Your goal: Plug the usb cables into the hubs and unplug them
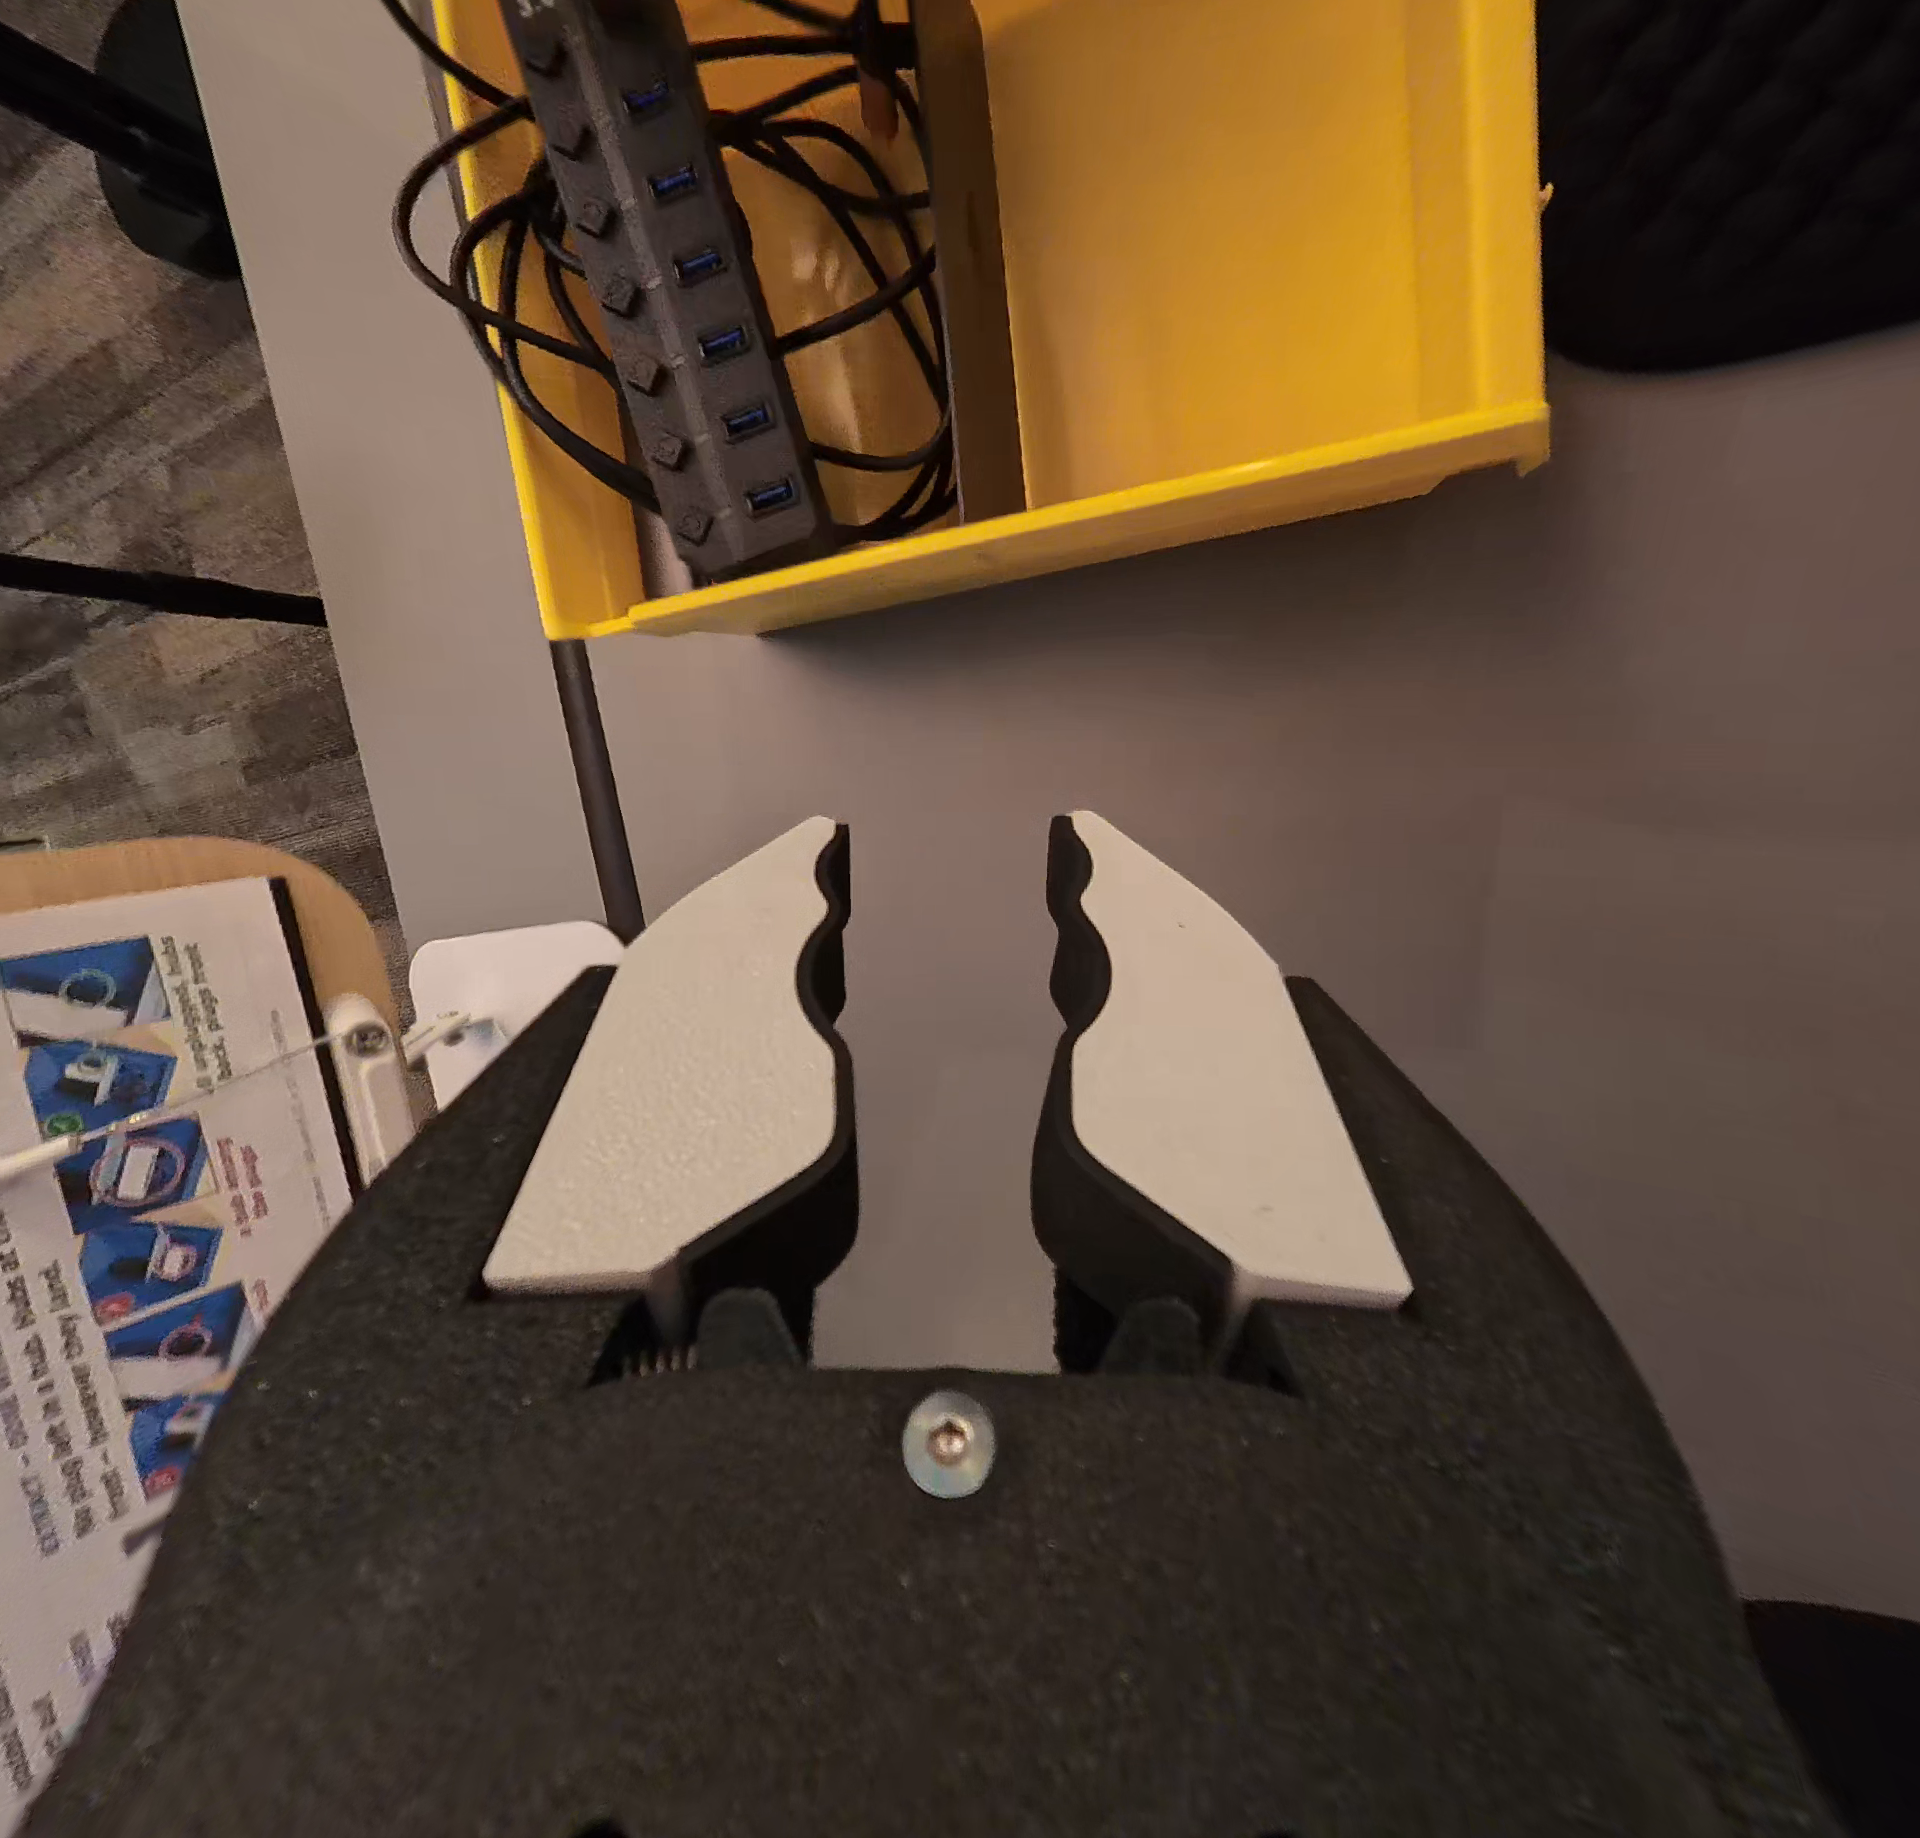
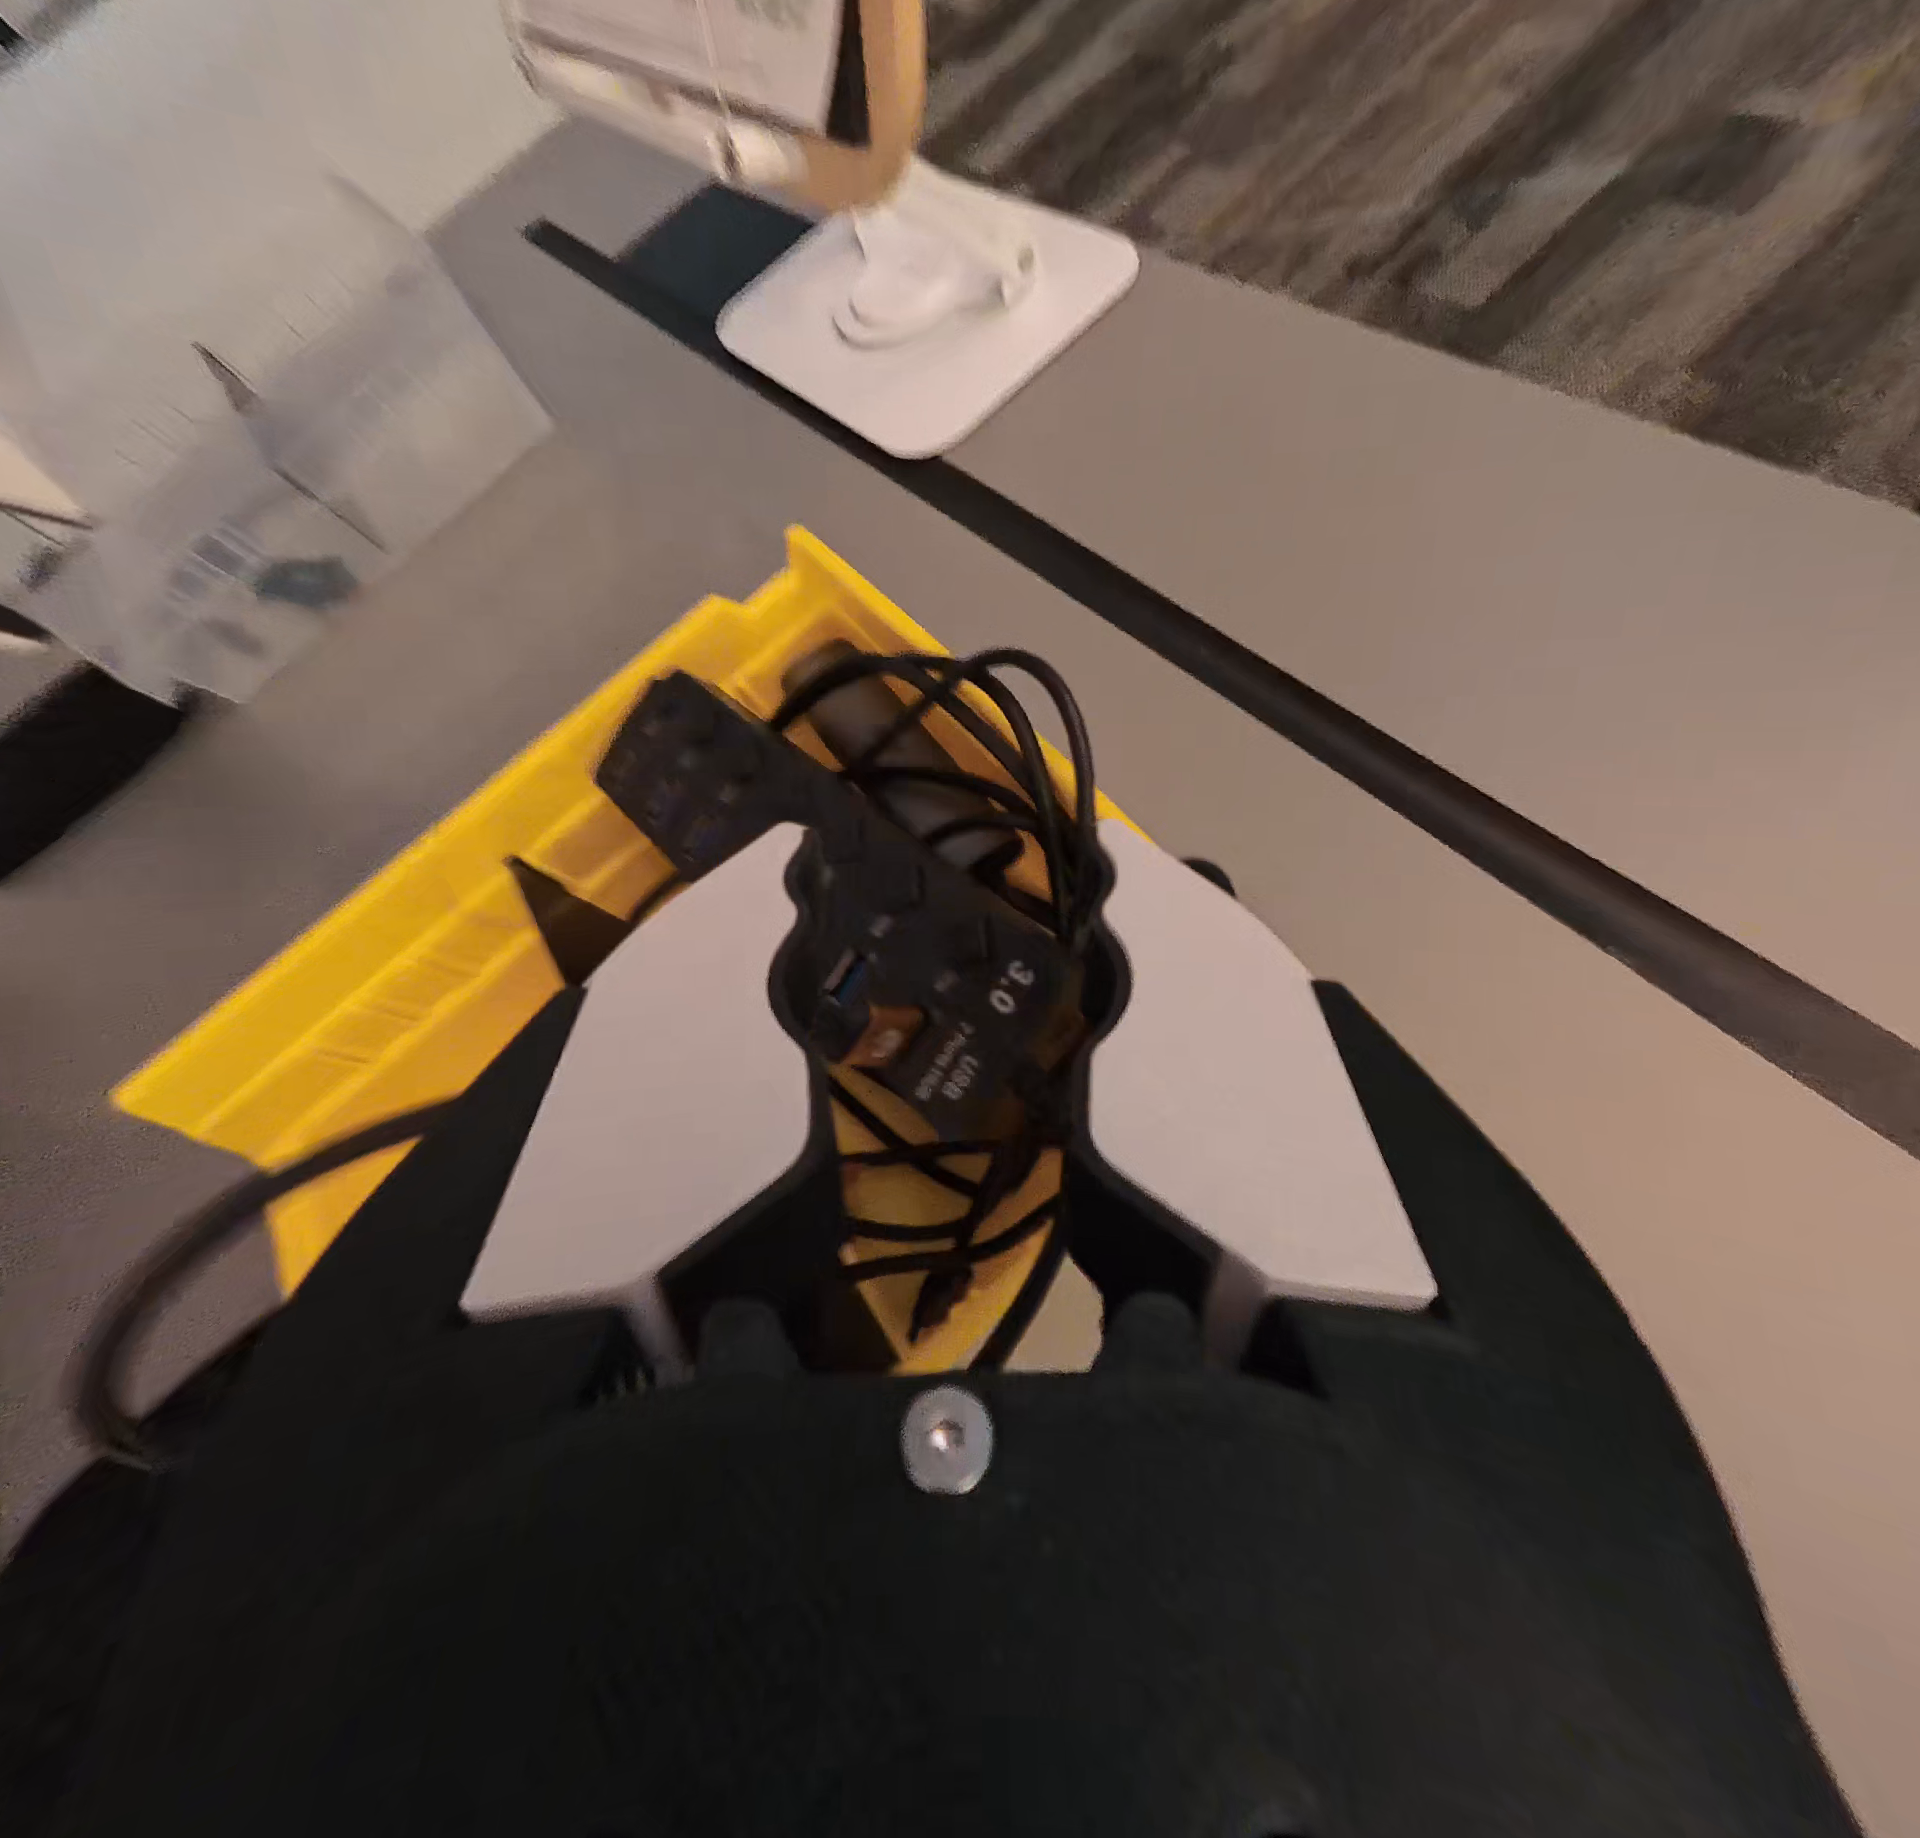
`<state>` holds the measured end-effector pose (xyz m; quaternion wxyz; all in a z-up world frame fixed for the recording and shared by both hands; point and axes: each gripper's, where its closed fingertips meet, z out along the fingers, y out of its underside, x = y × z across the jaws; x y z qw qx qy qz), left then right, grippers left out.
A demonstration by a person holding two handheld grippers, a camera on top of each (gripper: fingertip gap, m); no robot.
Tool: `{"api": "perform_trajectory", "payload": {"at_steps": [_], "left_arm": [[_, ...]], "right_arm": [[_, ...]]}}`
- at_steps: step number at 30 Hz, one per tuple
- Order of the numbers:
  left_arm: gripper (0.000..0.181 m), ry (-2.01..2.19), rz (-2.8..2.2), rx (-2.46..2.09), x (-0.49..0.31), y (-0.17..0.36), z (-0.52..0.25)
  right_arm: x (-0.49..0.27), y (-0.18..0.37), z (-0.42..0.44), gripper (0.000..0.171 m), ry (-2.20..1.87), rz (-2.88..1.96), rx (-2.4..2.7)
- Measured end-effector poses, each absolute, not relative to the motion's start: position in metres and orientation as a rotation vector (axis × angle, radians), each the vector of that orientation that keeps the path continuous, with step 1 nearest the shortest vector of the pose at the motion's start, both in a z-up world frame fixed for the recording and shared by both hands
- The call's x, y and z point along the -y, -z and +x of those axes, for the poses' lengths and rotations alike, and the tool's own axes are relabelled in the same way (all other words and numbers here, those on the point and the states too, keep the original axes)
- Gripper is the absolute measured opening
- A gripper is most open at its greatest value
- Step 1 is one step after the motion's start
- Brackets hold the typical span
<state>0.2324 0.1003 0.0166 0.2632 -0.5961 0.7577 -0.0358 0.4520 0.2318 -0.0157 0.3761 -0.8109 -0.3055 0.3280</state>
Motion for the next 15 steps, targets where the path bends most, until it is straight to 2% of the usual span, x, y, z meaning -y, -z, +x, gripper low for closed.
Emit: {"api": "perform_trajectory", "payload": {"at_steps": [3, 7, 11, 15], "left_arm": [[0.036, 0.104, -1.62, -1.989, -0.095, -0.025, 0.217], [0.035, 0.169, -1.631, -1.817, -0.084, -0.046, 0.185], [0.033, 0.262, -1.62, -1.502, -0.071, -0.08, 0.129], [0.032, 0.242, -1.727, -1.065, -0.072, -0.098, 0.025]], "right_arm": [[-0.232, -0.013, 0.466, 0.047, -0.795, -2.0, 0.73], [-0.222, -0.062, 0.506, 0.043, -0.462, -1.836, 0.647], [-0.154, -0.115, 0.528, 0.038, -0.24, -1.529, 0.524], [-0.093, -0.09, 0.537, 0.051, -0.189, -1.606, 0.403]]}}
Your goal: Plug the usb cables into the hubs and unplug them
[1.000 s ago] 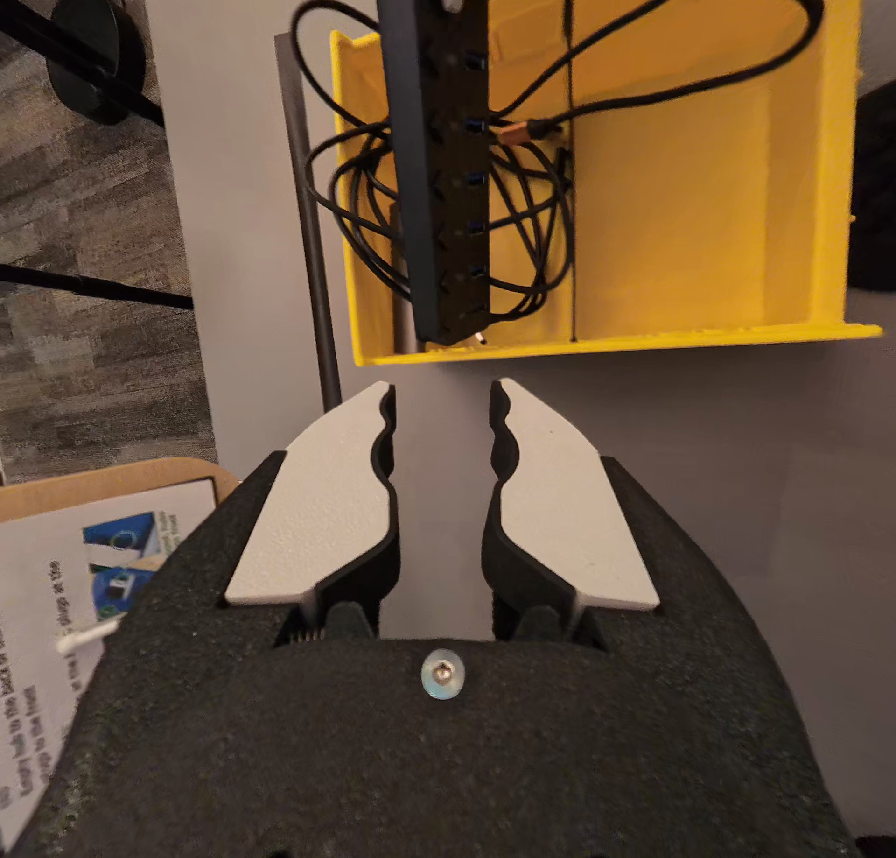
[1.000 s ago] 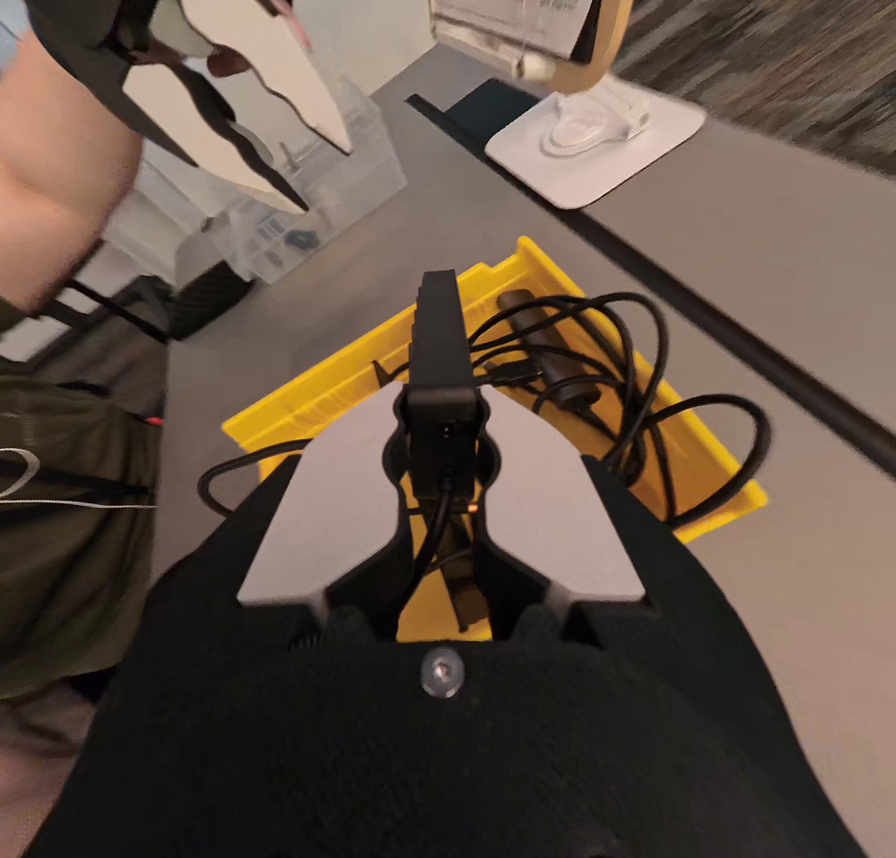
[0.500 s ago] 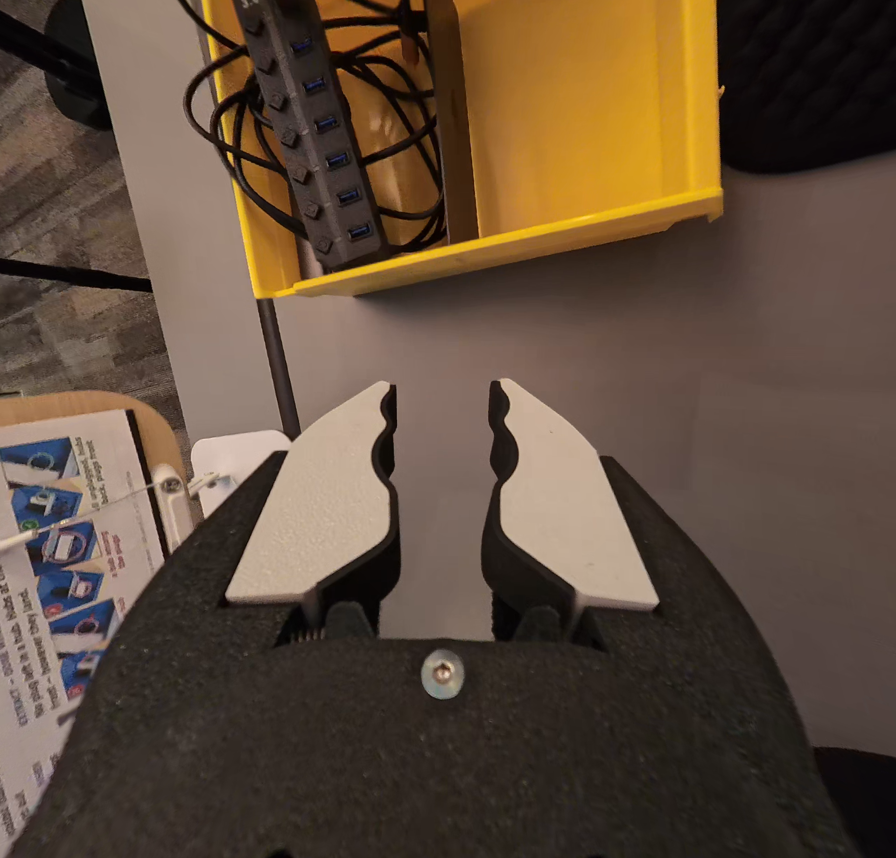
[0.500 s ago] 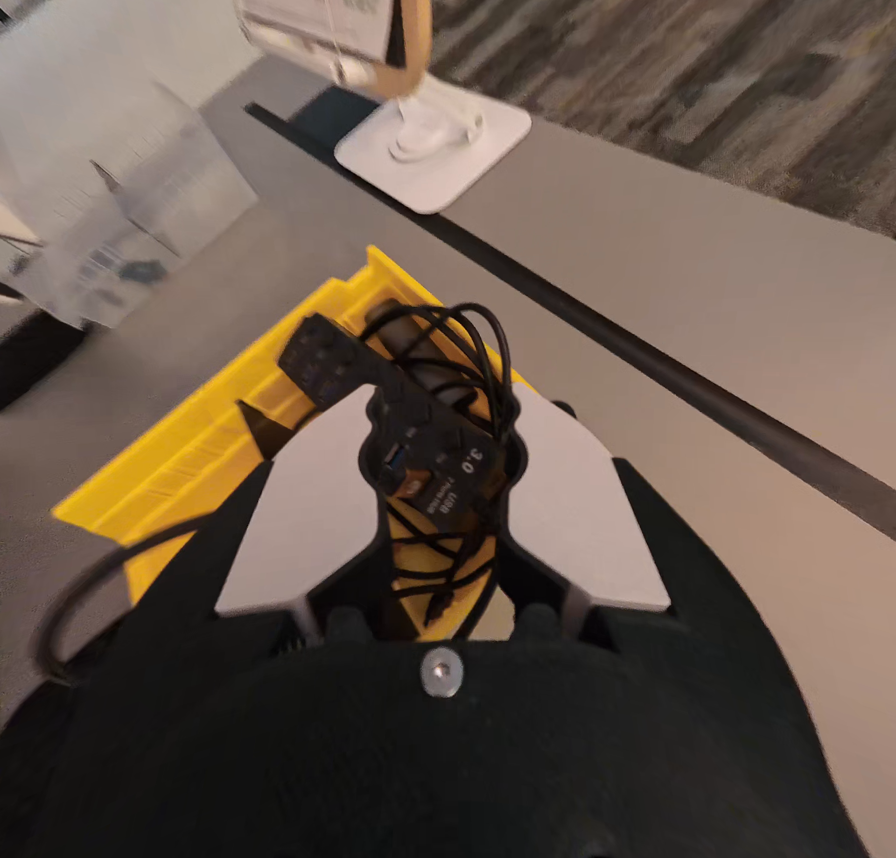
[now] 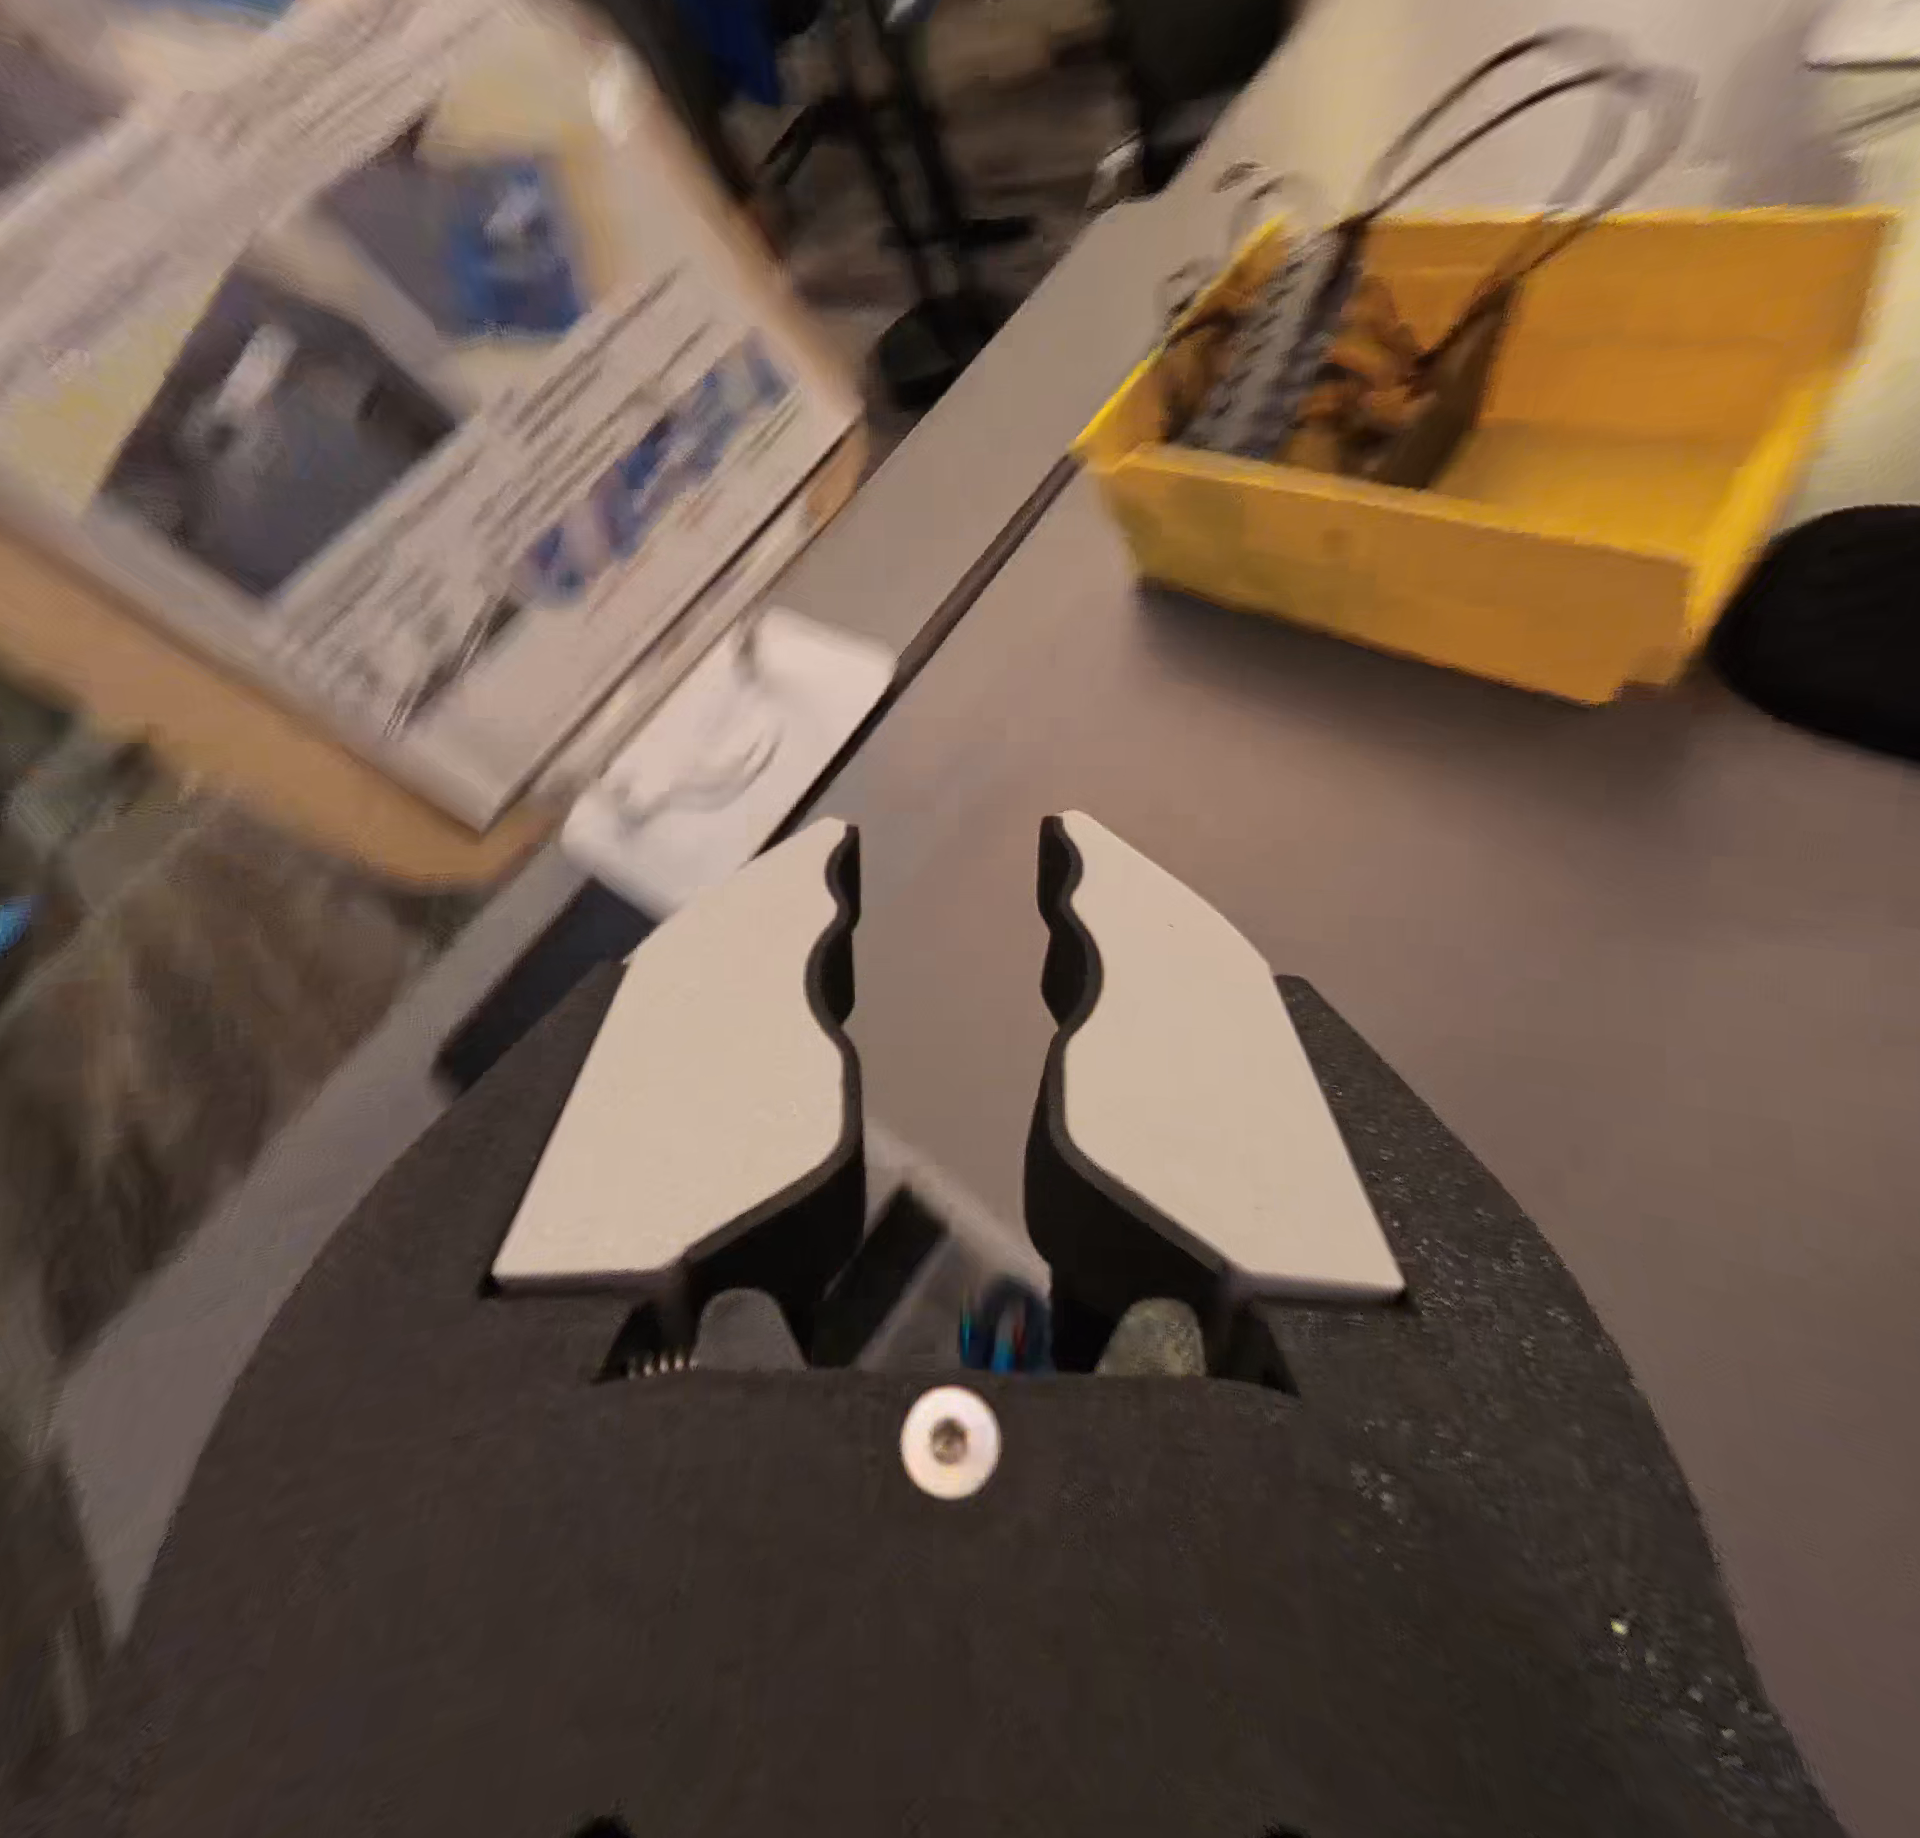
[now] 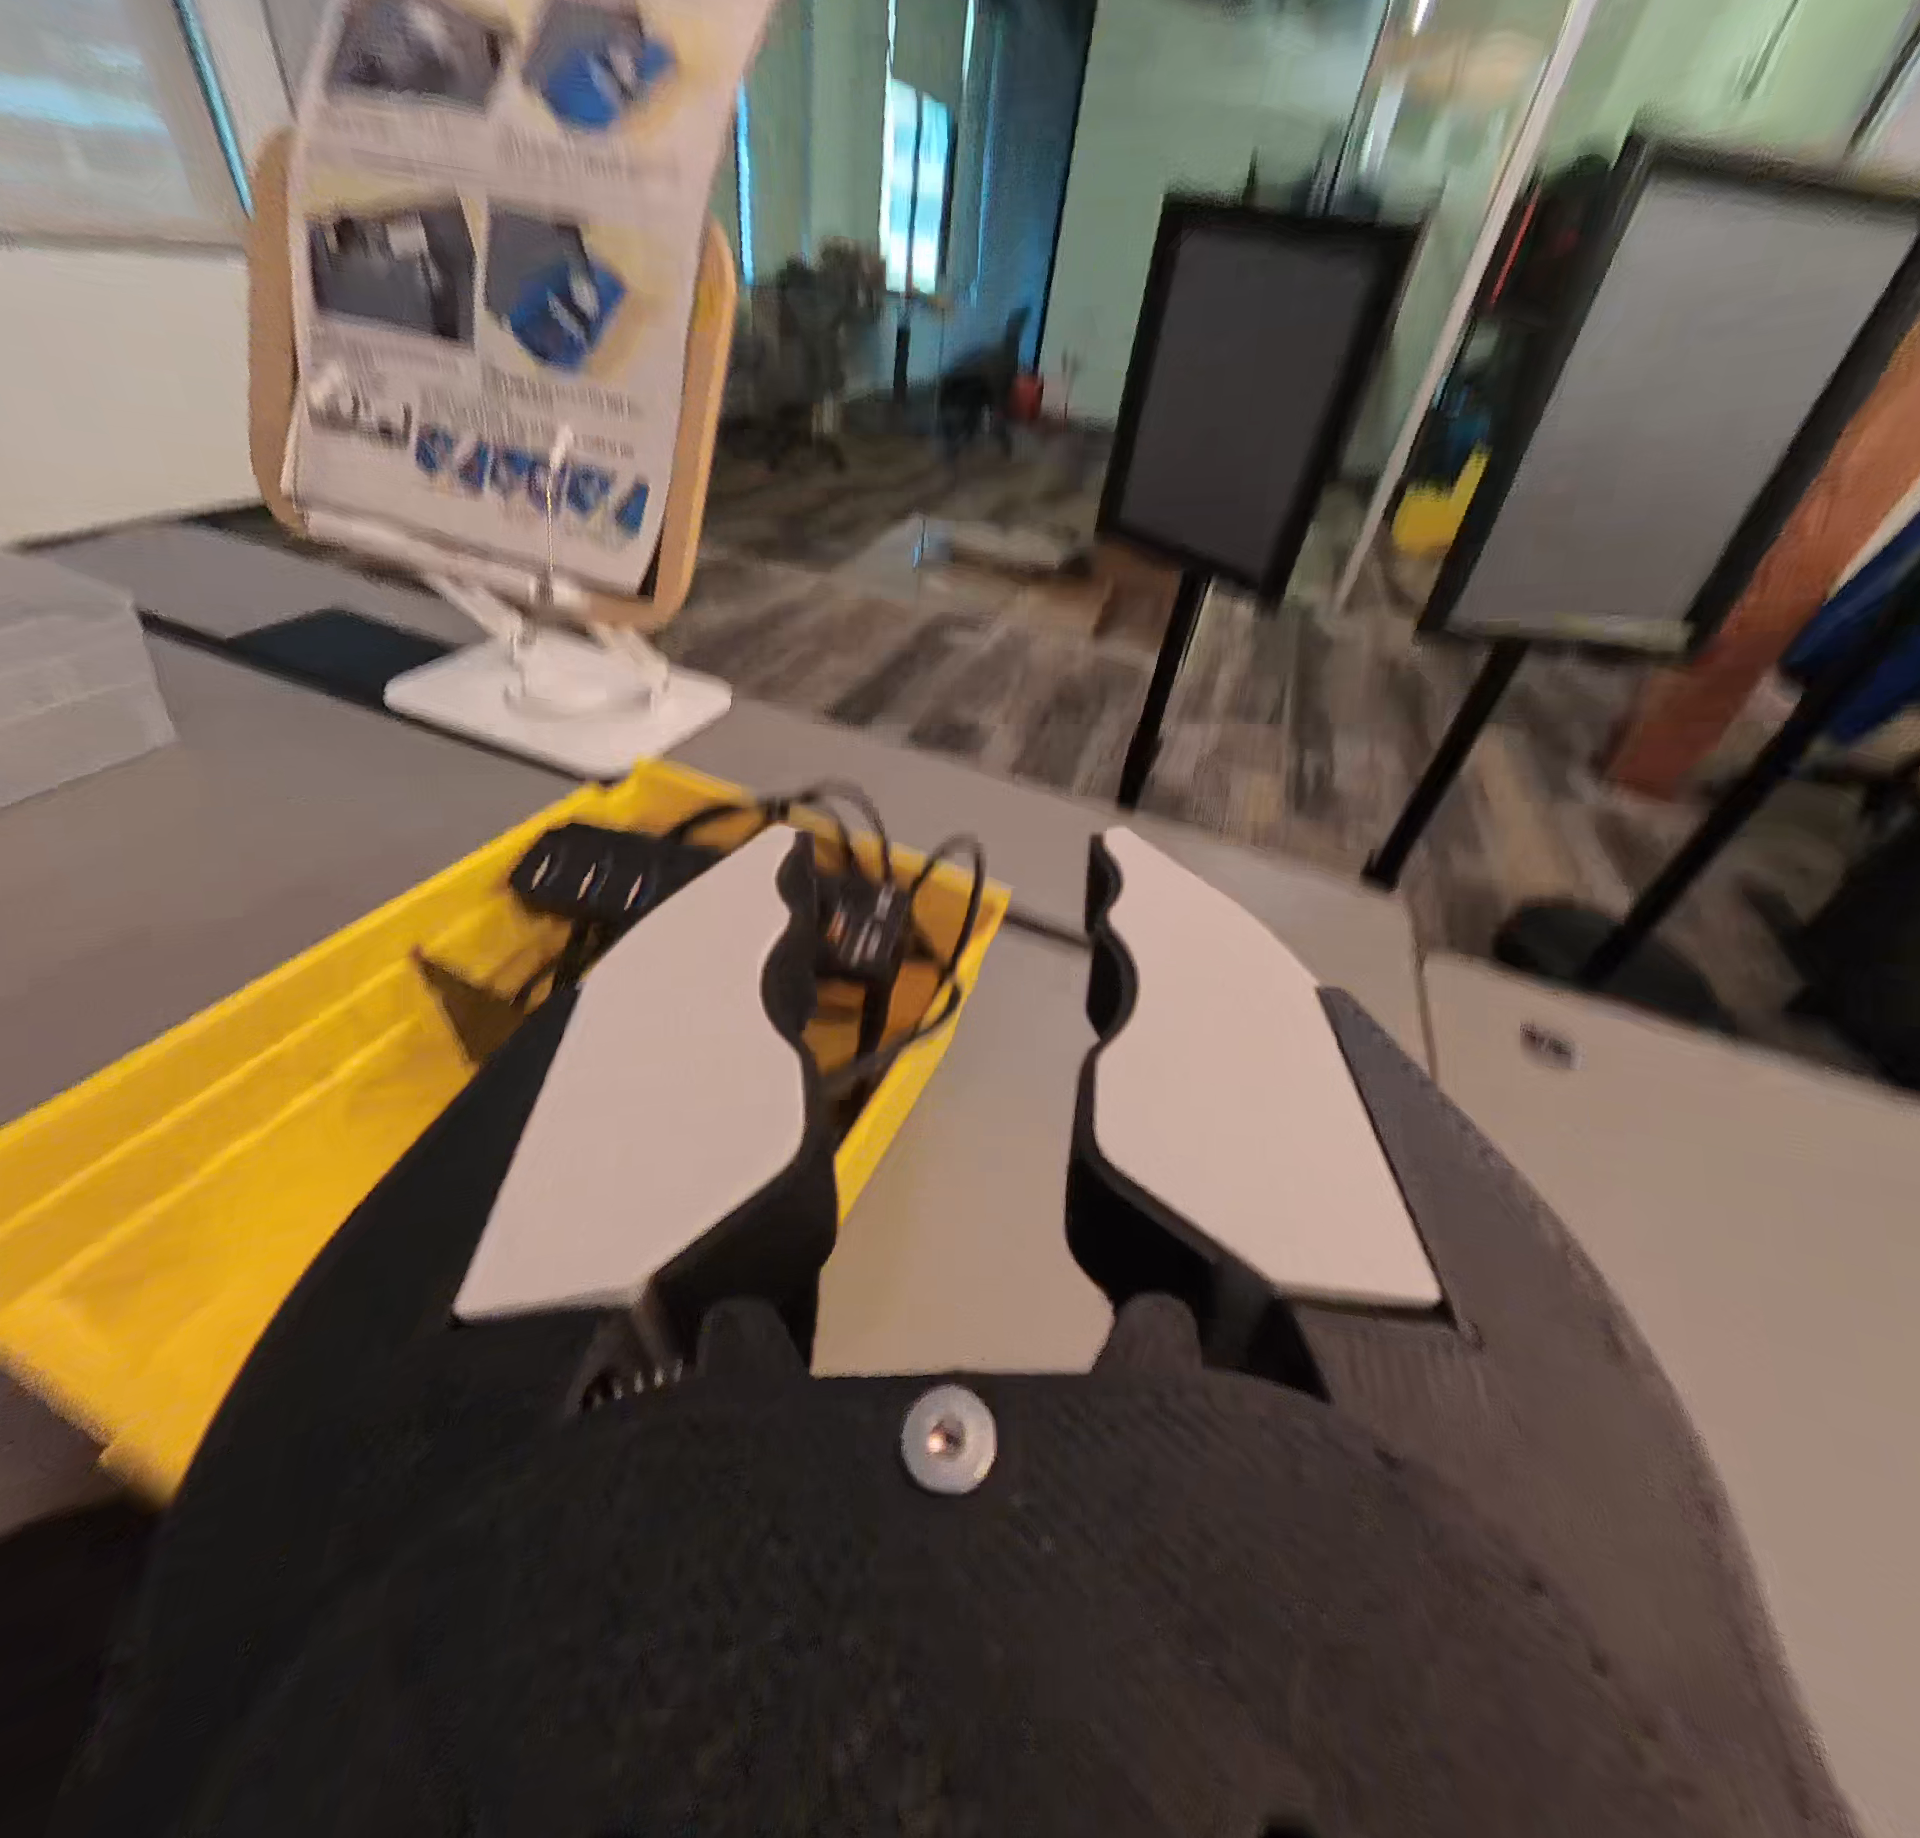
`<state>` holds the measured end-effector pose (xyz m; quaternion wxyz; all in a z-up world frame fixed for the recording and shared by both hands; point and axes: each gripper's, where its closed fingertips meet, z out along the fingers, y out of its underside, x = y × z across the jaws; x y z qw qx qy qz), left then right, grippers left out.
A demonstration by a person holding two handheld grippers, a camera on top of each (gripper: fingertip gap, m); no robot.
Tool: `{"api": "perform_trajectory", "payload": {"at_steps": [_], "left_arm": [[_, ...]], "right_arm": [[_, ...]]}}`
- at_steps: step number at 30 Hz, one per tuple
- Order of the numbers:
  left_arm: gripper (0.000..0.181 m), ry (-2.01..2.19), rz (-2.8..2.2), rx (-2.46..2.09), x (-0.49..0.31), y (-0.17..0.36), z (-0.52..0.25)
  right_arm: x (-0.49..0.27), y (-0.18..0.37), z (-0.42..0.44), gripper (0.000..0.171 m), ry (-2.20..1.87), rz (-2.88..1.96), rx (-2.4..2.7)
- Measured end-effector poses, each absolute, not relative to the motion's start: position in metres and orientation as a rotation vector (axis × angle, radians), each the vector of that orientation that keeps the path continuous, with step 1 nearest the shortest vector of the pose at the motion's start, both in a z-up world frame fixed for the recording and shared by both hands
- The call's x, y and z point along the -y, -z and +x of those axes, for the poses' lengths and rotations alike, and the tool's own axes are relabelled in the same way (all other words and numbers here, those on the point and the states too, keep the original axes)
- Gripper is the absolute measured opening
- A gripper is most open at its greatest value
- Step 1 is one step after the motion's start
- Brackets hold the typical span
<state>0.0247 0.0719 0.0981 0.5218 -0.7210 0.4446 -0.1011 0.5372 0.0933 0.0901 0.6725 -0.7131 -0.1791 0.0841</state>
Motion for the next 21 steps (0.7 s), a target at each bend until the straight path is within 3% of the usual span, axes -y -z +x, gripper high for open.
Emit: {"api": "perform_trajectory", "payload": {"at_steps": [2, 4, 7, 11, 16, 21], "left_arm": [[0.021, 0.182, -1.953, -0.894, -0.075, -0.078, -0.041], [0.021, 0.256, -2.105, -0.749, -0.077, -0.069, -0.085], [0.021, 0.151, -2.361, -0.44, -0.091, -0.056, -0.169], [0.035, 0.068, -2.45, -0.009, -0.089, -0.029, -0.25], [0.059, 0.235, -2.595, 0.055, -0.088, 0.024, -0.259], [0.06, 0.235, -2.765, -0.008, -0.079, 0.056, -0.252]], "right_arm": [[-0.087, -0.064, 0.542, 0.06, -0.201, -1.791, 0.365], [-0.083, -0.05, 0.532, 0.059, -0.297, -1.928, 0.373], [-0.075, -0.012, 0.526, 0.041, -0.343, -2.187, 0.262], [-0.085, 0.044, 0.52, 0.04, -0.354, -2.393, 0.058], [-0.081, 0.089, 0.521, 0.052, -0.216, -2.627, 0.015], [-0.077, 0.111, 0.507, 0.037, -0.362, -2.725, 0.052]]}}
